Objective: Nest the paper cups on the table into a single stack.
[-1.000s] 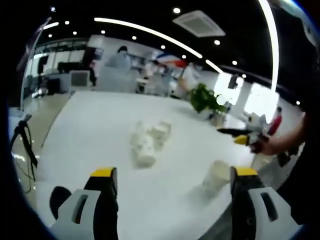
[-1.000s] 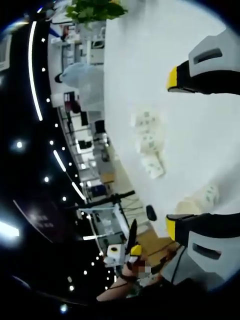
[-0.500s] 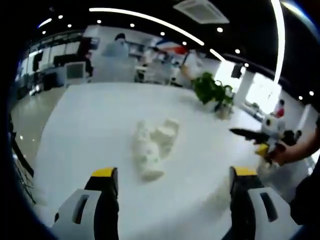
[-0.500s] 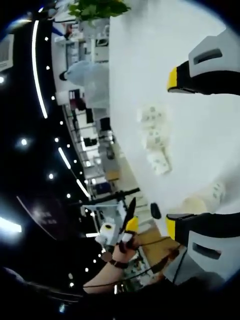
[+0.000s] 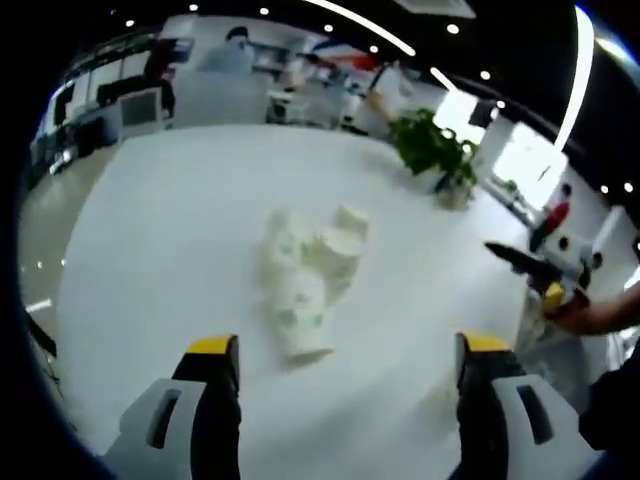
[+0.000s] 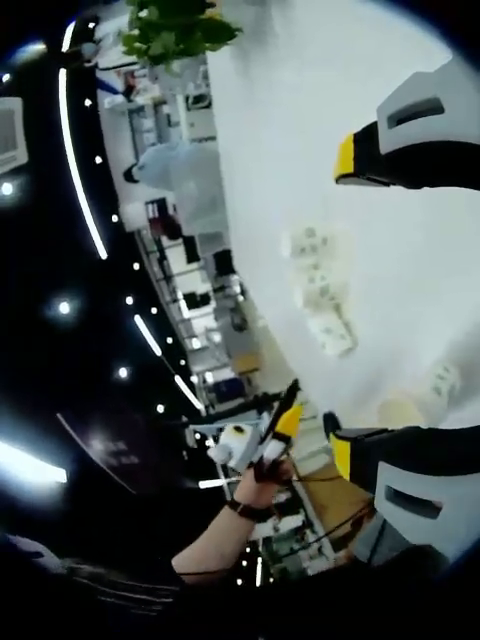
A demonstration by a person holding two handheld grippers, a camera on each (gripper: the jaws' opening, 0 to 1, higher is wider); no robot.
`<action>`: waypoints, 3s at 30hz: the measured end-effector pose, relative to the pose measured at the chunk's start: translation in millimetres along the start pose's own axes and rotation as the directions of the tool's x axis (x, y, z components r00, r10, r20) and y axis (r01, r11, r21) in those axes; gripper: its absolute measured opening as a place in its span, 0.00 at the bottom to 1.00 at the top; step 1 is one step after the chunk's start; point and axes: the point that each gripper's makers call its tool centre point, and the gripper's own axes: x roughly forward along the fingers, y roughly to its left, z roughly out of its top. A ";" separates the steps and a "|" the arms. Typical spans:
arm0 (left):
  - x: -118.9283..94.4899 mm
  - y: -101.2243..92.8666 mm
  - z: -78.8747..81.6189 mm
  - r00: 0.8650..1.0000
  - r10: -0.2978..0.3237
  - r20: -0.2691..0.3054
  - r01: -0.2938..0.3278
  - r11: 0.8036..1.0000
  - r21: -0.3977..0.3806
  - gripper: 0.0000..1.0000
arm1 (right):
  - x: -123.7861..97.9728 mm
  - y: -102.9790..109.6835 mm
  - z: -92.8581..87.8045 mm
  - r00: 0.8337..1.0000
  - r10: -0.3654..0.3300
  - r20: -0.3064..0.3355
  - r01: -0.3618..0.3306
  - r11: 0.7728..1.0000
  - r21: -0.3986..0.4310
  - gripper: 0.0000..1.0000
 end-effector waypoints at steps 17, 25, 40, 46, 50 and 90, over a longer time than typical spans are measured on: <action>30.9 23.0 19.3 0.997 -0.013 -0.070 0.012 1.000 -0.013 0.74 | -5.2 -5.5 -0.3 1.000 -0.024 0.004 0.024 1.000 0.010 0.98; 46.7 29.6 12.6 0.993 -0.016 -0.119 0.016 1.000 -0.008 0.76 | -13.6 -9.0 5.5 0.998 -0.050 0.028 0.050 0.999 0.022 0.98; 71.3 32.8 10.6 0.984 -0.018 -0.178 0.020 1.000 0.007 0.77 | -21.6 -15.0 7.5 0.996 -0.079 0.039 0.079 0.997 0.019 0.98; 82.2 36.0 10.3 0.981 0.000 -0.194 0.002 1.000 0.009 0.77 | -23.0 -14.9 11.7 0.995 -0.086 0.051 0.084 0.996 0.025 0.97; 87.2 37.2 12.0 0.981 0.010 -0.194 -0.007 1.000 0.015 0.75 | -23.3 -11.8 7.8 0.995 -0.084 0.046 0.083 0.996 0.029 0.97; 110.7 51.3 14.0 0.946 0.069 -0.318 -0.071 0.997 0.006 0.59 | -32.7 -16.7 4.6 0.991 -0.113 0.076 0.108 0.992 0.069 0.95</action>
